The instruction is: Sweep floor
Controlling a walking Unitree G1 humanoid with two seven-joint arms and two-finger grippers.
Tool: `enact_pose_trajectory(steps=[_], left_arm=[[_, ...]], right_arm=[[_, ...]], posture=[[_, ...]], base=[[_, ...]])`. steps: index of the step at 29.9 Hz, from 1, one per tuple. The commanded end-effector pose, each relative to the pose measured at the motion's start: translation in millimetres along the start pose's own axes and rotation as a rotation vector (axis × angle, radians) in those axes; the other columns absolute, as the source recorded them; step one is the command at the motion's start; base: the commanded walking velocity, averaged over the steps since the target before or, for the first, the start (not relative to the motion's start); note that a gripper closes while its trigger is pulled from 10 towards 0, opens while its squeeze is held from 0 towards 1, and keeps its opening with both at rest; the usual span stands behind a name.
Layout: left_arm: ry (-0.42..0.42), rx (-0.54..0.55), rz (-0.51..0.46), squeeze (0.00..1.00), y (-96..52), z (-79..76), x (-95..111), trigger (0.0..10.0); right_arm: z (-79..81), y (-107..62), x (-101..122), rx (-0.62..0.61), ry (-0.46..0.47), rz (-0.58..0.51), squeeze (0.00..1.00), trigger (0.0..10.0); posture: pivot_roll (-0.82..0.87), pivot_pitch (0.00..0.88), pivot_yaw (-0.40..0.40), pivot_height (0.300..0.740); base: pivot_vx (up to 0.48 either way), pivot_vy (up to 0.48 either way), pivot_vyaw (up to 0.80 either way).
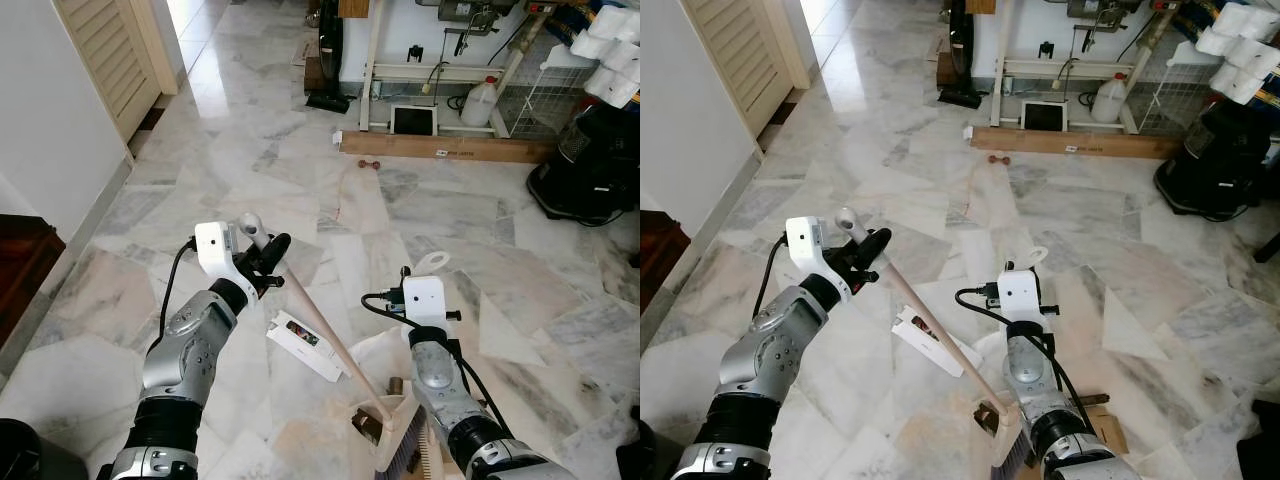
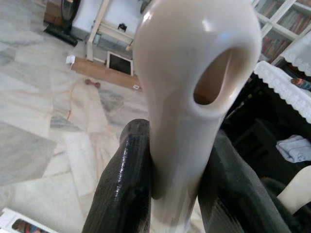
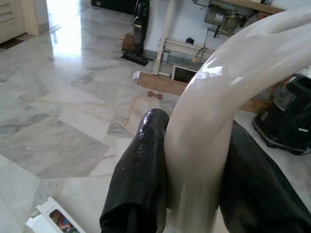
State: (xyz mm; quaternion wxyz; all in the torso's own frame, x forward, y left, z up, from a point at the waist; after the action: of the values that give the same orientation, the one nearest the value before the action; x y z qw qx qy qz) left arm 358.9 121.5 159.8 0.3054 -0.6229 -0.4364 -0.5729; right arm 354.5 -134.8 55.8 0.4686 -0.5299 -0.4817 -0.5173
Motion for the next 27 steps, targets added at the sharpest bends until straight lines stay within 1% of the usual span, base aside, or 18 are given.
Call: enact_pose_trajectory(steps=[1, 4, 5, 6, 8, 9, 10, 11, 12, 13, 15, 17, 18, 21, 23, 24, 26, 27], left_arm=[[0.005, 0.017, -0.101, 0.0, -0.9, 4.7, 28.6, 10.0], [0.019, 0.031, -0.126, 0.0, -2.0, 7.9, 37.5, 10.0], [0.043, 0.054, -0.158, 0.0, -2.7, 11.7, 47.6, 10.0], [0.084, 0.103, -0.224, 0.0, -5.8, 19.0, 68.8, 10.0], [0.156, 0.137, -0.257, 0.0, -9.7, 23.2, 82.3, 10.0], [0.156, 0.137, -0.257, 0.0, -9.7, 23.2, 82.3, 10.0], [0.244, 0.177, -0.271, 0.0, -15.5, 25.9, 90.4, 10.0], [0.244, 0.177, -0.271, 0.0, -15.5, 25.9, 90.4, 10.0], [0.339, 0.236, -0.278, 0.0, -22.4, 29.8, 94.0, 10.0], [0.375, 0.279, -0.277, 0.0, -25.9, 33.8, 92.8, 10.0], [0.375, 0.279, -0.277, 0.0, -25.9, 33.8, 92.8, 10.0], [0.439, 0.34, -0.251, 0.0, -30.1, 40.8, 84.8, 10.0], [0.439, 0.34, -0.251, 0.0, -30.1, 40.8, 84.8, 10.0], [0.518, 0.369, -0.207, 0.0, -33.9, 43.4, 64.7, 10.0], [0.537, 0.372, -0.175, 0.0, -35.4, 44.2, 50.3, 10.0], [0.537, 0.372, -0.175, 0.0, -35.4, 44.2, 50.3, 10.0], [0.55, 0.392, -0.125, 0.0, -39.7, 47.6, 29.7, 10.0], [0.544, 0.428, -0.085, 0.0, -44.4, 51.9, 14.4, 10.0]], right_arm=[[-4.6, -8.1, -18.9, -0.026, 0.022, 0.091, 0.0, 10.0], [-5.8, -7.8, -19.1, -0.036, 0.039, 0.095, 0.0, 10.0], [-6.7, -7.4, -19.2, -0.039, 0.055, 0.1, 0.0, 10.0], [-8.4, -6.3, -18.7, -0.045, 0.078, 0.104, 0.0, 10.0], [-10.0, -5.3, -17.8, -0.052, 0.097, 0.104, 0.0, 10.0], [-10.0, -5.3, -17.8, -0.052, 0.097, 0.104, 0.0, 10.0], [-11.9, -4.2, -17.2, -0.062, 0.116, 0.106, 0.0, 10.0], [-11.9, -4.2, -17.2, -0.062, 0.116, 0.106, 0.0, 10.0], [-12.8, -3.3, -16.1, -0.064, 0.126, 0.104, 0.0, 10.0], [-13.2, -2.6, -15.5, -0.064, 0.133, 0.104, 0.0, 10.0], [-13.2, -2.6, -15.5, -0.064, 0.133, 0.104, 0.0, 10.0], [-13.4, -1.8, -14.0, -0.063, 0.146, 0.099, 0.0, 10.0], [-13.4, -1.8, -14.0, -0.063, 0.146, 0.099, 0.0, 10.0], [-12.7, 1.7, -8.0, -0.059, 0.181, 0.078, 0.0, 10.0], [-12.5, 4.3, -2.8, -0.056, 0.213, 0.059, 0.0, 10.0], [-12.5, 4.3, -2.8, -0.056, 0.213, 0.059, 0.0, 10.0], [-13.1, 7.3, 4.8, -0.044, 0.255, 0.025, 0.0, 10.0], [-14.7, 9.4, 10.1, -0.036, 0.279, 0.001, 0.0, 10.0]], posture=[[0.16, 0.108, -0.005, 0.74], [0.16, 0.108, -0.005, 0.74], [0.16, 0.104, -0.003, 0.74], [0.16, 0.102, -0.003, 0.74], [0.17, 0.095, -0.002, 0.74], [0.17, 0.095, -0.002, 0.74], [0.16, 0.089, -0.004, 0.74], [0.16, 0.089, -0.004, 0.74], [0.16, 0.081, -0.004, 0.74], [0.17, 0.076, -0.005, 0.74], [0.17, 0.076, -0.005, 0.74], [0.17, 0.068, -0.005, 0.74], [0.17, 0.068, -0.005, 0.74], [0.15, 0.045, -0.003, 0.74], [0.14, 0.039, -0.003, 0.74], [0.14, 0.039, -0.003, 0.74], [0.13, 0.03, -0.003, 0.74], [0.12, 0.019, -0.002, 0.74]], base=[[0.0, 0.0, 0.0], [0.0, 0.0, 0.0], [0.0, 0.0, 0.0], [0.0, 0.0, 0.0], [0.0, 0.0, 0.0], [0.0, 0.0, 0.0], [0.0, 0.0, 0.0], [0.0, 0.0, 0.0], [0.0, 0.0, 0.0], [0.0, 0.0, 0.0], [0.0, 0.0, 0.0], [0.0, 0.0, 0.0], [0.0, 0.0, 0.0], [0.0, 0.0, 0.0], [0.0, 0.0, 0.0], [0.0, 0.0, 0.0], [0.0, 0.0, 0.0], [0.0, 0.0, 0.0]])
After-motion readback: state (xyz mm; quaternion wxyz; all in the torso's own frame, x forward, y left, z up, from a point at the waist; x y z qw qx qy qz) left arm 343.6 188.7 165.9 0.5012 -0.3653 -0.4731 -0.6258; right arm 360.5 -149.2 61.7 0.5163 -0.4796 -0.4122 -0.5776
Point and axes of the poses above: a point about 5 cm out from each wrist's last joint towards the gripper, its own y axis pointing out of the wrist towards the gripper, its own x axis along the axis of the wrist's last joint, z = x × y, the point moved 3 cm from there along y, pointing out of the wrist towards the gripper, and after that the axes turned 14 degrees about y, right-handed, at the moved point
